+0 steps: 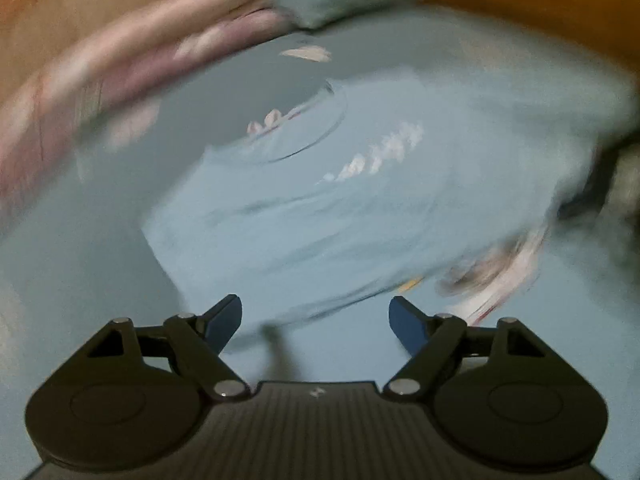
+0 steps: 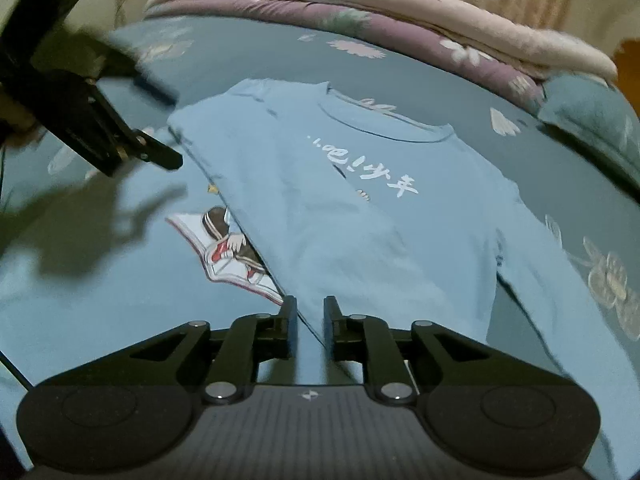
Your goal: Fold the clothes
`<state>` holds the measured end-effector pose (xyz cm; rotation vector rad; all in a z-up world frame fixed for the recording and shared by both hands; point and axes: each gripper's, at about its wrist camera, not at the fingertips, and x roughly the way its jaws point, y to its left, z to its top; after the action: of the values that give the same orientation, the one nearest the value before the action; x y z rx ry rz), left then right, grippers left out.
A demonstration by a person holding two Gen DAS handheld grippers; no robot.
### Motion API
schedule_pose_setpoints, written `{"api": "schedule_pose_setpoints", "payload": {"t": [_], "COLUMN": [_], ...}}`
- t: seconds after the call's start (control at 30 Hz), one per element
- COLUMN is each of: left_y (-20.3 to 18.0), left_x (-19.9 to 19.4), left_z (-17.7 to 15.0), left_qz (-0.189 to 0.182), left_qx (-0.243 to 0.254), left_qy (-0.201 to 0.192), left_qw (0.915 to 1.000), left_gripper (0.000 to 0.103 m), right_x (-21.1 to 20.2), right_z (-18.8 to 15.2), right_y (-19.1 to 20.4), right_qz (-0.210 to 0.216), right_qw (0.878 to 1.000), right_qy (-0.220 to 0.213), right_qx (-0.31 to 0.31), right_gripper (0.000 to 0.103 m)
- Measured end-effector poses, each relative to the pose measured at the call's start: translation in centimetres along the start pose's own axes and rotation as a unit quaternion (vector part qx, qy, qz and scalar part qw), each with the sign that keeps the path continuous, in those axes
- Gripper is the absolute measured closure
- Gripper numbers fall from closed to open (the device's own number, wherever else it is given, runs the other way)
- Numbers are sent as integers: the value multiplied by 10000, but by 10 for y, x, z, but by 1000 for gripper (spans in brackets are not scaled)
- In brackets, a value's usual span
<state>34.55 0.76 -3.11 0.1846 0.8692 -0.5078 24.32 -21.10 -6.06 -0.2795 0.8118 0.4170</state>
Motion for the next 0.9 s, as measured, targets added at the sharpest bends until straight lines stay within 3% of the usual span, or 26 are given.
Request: {"api": "schedule_pose_setpoints", "payload": {"t": [0.03,0.1,0.13,0.2,0.37,0.67,0.9], "left_y": [11,31,34,32,17,38,40], "left_x": [0,2,6,10,14,-10,-41], "left_z": [-4,-11,-15,-18,-17,-38,-54], "left_qz": [-448,-1177,-1128,-778,-227,335,683], "left_qx": [-787,-2165,-2362,-2319,-1653,-2030,-1658], "left_qy": [-12,-32,-31,-5,136,122,-45], "left_qw": [9959,9692,9651,9696,9859,9785,9838], "left_gripper": [21,21,22,23,23,21,12], "right_x": [0,1,2,2,-1,34,76], "right_z": [0,0,0,0,2,42,68], "right_y": [-1,-3,-3,-3,8,55,87], "right_qz": [50,149,199,249,68,124,210], "right_qw": [9999,9995,9991,9985,9999,9935,9814], "right_qy": [-13,-40,-53,-79,-112,-462,-545], "right_qx": [96,288,384,485,77,-1035,-1828], "right_gripper": [82,81,81,81,81,81,82]}}
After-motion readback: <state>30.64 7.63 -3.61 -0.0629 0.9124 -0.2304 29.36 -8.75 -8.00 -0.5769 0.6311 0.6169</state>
